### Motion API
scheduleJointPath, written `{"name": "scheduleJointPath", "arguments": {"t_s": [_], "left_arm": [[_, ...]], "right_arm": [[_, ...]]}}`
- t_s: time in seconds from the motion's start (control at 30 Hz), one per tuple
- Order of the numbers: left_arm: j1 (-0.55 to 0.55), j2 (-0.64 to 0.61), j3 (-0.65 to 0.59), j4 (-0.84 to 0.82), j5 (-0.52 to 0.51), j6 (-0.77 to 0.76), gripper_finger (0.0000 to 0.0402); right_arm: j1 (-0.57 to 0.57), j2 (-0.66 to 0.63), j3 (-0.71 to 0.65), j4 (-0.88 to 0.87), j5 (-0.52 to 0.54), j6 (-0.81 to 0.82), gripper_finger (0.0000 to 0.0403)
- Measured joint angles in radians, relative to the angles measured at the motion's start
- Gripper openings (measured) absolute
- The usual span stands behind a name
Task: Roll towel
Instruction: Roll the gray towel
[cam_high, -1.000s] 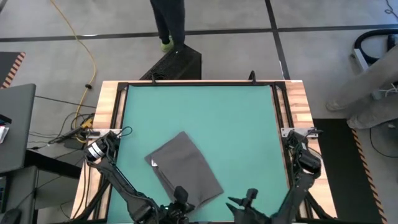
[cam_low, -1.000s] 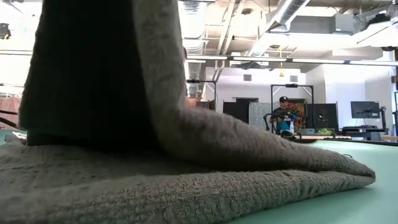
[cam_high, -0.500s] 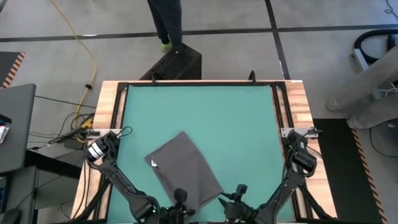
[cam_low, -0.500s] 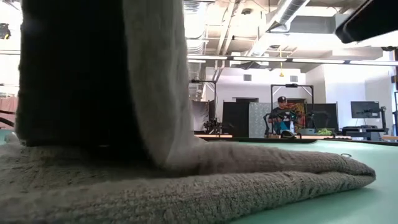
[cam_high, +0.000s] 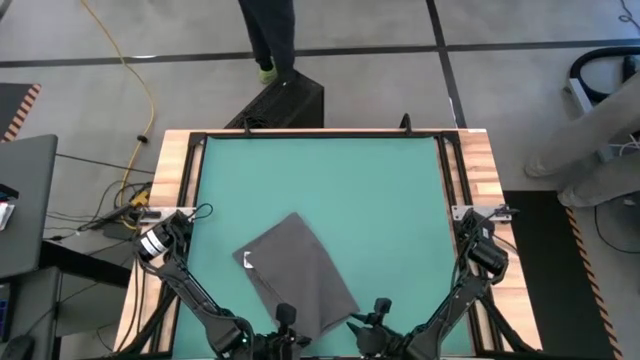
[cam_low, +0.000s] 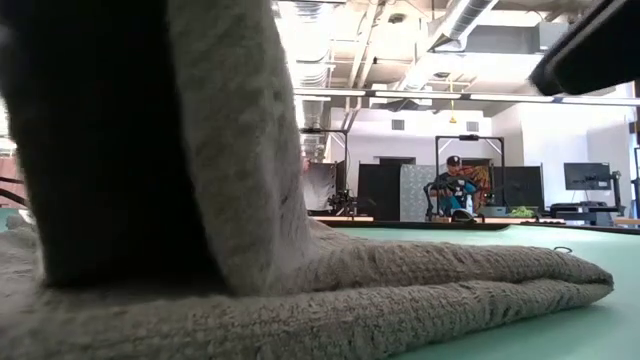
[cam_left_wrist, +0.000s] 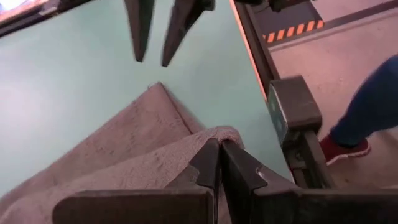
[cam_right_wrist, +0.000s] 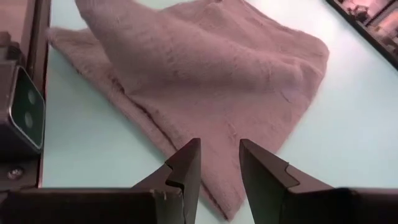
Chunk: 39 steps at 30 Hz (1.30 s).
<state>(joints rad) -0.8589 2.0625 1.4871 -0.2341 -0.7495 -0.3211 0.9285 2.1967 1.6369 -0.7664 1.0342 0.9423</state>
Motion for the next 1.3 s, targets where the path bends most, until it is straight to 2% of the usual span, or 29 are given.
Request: {"name": "scheduleJointPath", "arguments": {"t_s": [0.2,0.37,0.53,0.6,0.73,0.93,1.0,1.13,1.23,1.3], "left_arm": [[0.000,0.001,0.000,0.037,0.000,0.029,0.0000],[0.002,0.001,0.000,0.044,0.002,0.031,0.0000],[0.002,0.001,0.000,0.045,-0.002,0.031,0.0000],[0.002,0.001,0.000,0.044,-0.002,0.027,0.0000],[0.002,0.001,0.000,0.035,-0.003,0.019,0.0000],[0.002,0.001,0.000,-0.015,0.032,-0.041,0.0000],[0.002,0.001,0.000,-0.017,0.023,-0.040,0.0000],[0.002,0.001,0.000,-0.017,0.009,-0.041,0.0000],[0.002,0.001,0.000,-0.017,0.019,-0.041,0.0000],[0.002,0.001,0.000,-0.018,0.019,-0.040,0.0000]], "right_arm": [[-0.041,0.000,-0.092,0.184,-0.037,-0.122,0.0134],[-0.086,0.001,-0.119,0.260,-0.050,-0.198,0.0134],[-0.123,0.000,-0.121,0.255,-0.231,-0.221,0.0128],[-0.123,0.000,-0.121,0.249,-0.268,-0.221,0.0125],[-0.091,-0.003,-0.121,0.227,-0.239,-0.224,0.0117],[-0.051,-0.010,-0.121,0.103,-0.228,-0.127,0.0108],[-0.043,-0.012,-0.116,0.112,-0.186,-0.138,0.0108],[-0.017,-0.029,-0.063,0.124,-0.143,-0.288,0.0108],[-0.012,-0.029,-0.051,0.138,-0.170,-0.395,0.0112],[-0.030,-0.027,-0.052,0.167,-0.229,-0.481,0.0121]]}}
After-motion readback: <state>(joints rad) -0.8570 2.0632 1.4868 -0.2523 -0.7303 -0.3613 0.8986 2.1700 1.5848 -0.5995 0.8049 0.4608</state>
